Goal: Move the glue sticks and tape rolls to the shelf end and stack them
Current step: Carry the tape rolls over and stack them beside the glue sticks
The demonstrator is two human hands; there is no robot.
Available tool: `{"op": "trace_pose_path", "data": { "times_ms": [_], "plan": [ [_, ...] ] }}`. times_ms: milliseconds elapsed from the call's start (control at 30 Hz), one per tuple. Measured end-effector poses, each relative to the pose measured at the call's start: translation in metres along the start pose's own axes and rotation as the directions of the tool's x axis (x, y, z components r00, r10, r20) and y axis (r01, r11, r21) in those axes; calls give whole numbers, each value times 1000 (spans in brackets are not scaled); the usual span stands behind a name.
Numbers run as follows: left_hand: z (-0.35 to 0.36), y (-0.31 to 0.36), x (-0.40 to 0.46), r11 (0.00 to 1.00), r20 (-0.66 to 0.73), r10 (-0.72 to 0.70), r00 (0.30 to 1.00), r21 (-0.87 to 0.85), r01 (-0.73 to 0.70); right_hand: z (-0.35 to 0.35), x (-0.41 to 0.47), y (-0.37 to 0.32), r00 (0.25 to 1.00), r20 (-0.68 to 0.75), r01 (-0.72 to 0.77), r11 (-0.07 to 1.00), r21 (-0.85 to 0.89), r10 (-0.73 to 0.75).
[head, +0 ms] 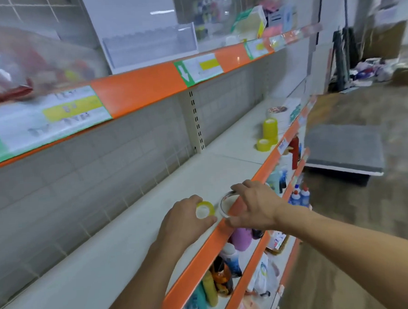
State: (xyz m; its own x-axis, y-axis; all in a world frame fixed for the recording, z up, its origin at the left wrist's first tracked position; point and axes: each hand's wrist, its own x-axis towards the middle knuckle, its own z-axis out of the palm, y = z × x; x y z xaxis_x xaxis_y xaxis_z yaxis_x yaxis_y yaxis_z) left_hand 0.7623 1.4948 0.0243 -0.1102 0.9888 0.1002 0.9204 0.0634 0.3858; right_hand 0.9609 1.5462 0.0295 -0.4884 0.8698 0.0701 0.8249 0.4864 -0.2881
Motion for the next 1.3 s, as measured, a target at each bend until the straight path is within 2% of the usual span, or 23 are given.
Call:
{"op": "trace_pose_path", "data": {
  "times_ms": [467,733,900,1033,1300],
  "plan": [
    [48,65,155,986,47,167,985,-21,-166,-36,71,117,982,-88,-163,985,47,167],
    [78,113,236,981,13,192,981,-32,-191,-72,120,201,978,-158,-133,991,27,135],
    [103,150,286,989,-33,128,991,-64,-130,-103,173,261,983,-184,-11,1000,15,14],
    [122,174,311,998,-22,20,1000,-55,-22,-123,210,298,981,-160,111,994,-14,-111],
    [137,205,335,987,-12,-156,988,-30,156,-152,255,349,966,-153,223,970,95,-207]
  ]
}}
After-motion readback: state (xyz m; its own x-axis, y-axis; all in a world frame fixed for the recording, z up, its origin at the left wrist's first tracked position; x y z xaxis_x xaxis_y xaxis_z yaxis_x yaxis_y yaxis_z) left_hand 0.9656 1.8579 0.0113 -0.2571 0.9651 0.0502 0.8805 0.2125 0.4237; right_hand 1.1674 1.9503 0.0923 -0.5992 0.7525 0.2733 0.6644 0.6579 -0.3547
